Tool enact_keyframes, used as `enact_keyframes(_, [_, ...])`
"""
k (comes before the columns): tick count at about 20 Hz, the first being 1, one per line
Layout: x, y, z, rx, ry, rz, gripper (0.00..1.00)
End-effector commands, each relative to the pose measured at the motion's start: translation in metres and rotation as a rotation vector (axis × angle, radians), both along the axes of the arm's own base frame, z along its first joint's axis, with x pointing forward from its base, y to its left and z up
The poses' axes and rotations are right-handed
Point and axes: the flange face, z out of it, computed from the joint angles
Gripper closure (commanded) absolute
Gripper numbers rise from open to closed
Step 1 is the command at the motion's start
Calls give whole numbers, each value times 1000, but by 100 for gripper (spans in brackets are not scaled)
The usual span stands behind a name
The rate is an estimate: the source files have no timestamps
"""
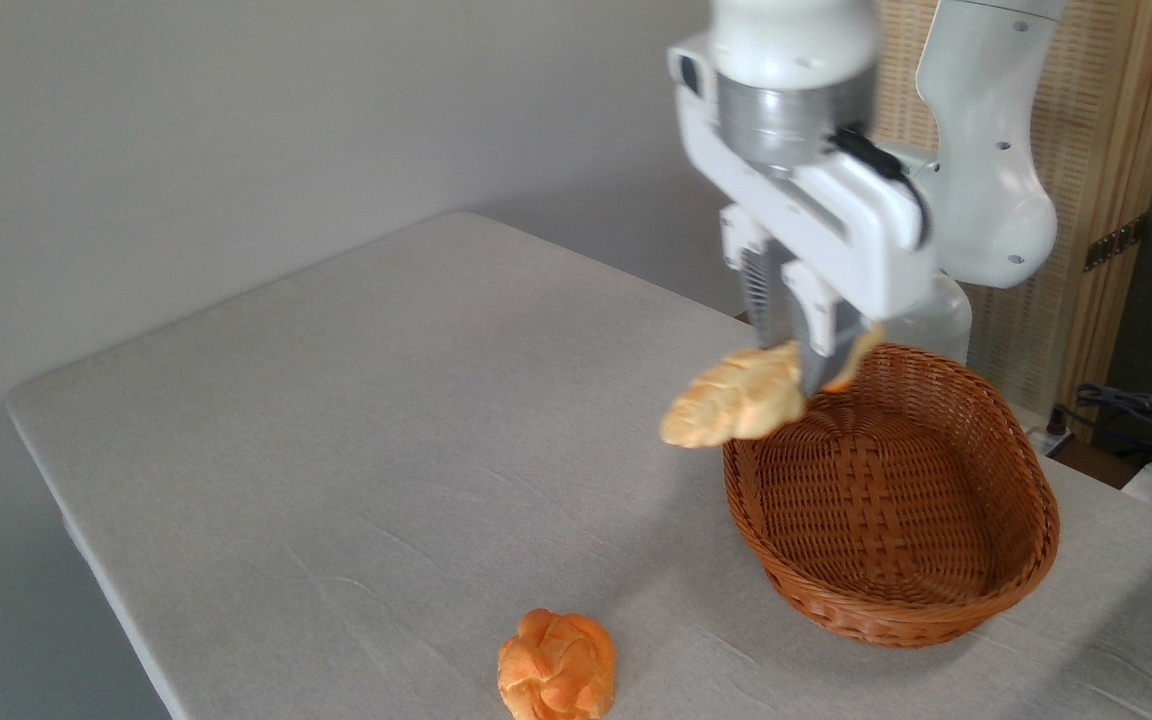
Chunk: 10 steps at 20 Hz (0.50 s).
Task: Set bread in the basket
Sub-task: 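Carry the held croissant roll over the wicker basket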
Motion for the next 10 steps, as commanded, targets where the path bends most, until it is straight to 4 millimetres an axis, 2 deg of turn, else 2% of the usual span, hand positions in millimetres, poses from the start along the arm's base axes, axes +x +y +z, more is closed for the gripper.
enact_keyframes(1, [-6, 0, -12, 43, 41, -223, 54])
enact_keyframes(4, [-12, 5, -28, 41, 87, -383, 45])
enact_keyframes(6, [-15, 10, -37, 59, 120, -435, 43])
enact_keyframes(7, [-18, 16, -40, 50, 122, -450, 35])
enact_keyframes(8, [-18, 19, -40, 44, 117, -464, 17])
enact_keyframes(9, [-17, 19, -41, 45, 114, -464, 2])
enact_keyframes(10, [-17, 19, -41, 45, 114, -464, 0])
